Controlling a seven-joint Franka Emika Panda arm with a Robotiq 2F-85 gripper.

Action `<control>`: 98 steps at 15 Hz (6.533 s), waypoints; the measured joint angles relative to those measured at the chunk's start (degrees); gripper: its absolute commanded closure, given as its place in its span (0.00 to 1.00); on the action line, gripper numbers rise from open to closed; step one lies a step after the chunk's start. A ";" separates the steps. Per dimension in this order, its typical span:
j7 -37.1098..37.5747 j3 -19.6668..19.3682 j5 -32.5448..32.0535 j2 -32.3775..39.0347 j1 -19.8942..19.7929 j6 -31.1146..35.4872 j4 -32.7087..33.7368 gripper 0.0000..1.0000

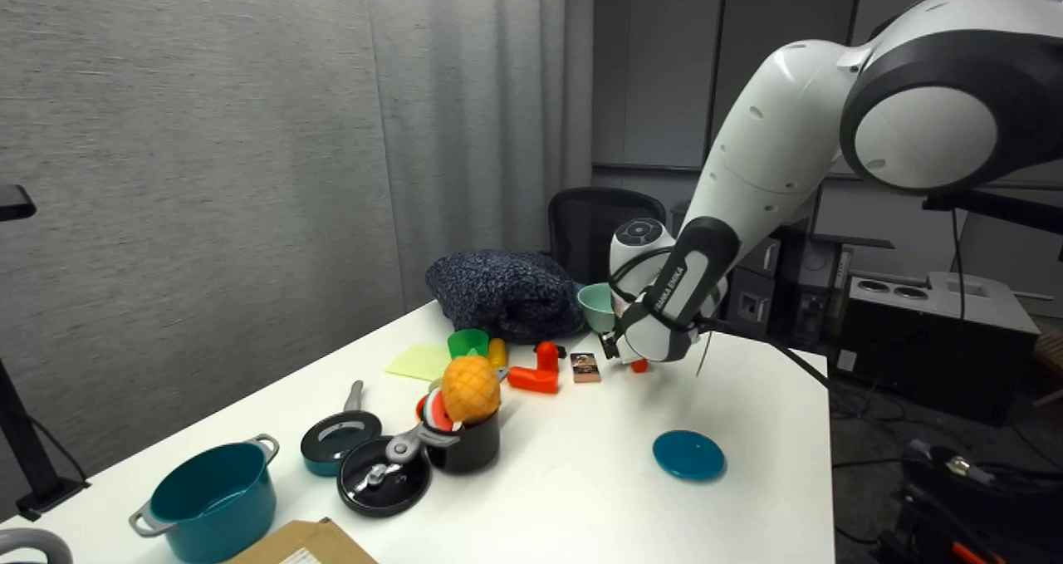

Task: Move the orange bottle to the left

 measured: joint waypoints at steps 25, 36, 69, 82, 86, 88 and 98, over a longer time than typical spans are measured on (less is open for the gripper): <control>-27.39 15.22 -0.29 -19.59 -13.57 -38.67 2.46 0.63; -24.19 15.42 -0.93 -18.60 -13.52 -34.33 1.96 0.88; 9.16 -12.49 -1.63 -2.48 19.13 5.44 -9.70 0.88; 16.20 -28.60 7.75 9.92 31.95 8.61 -10.66 0.88; 17.91 -31.26 11.07 16.11 35.17 8.61 -10.74 0.88; 18.54 -32.00 12.11 18.77 36.12 8.62 -10.73 0.88; 14.10 -29.70 12.42 19.49 35.89 8.61 -10.54 0.63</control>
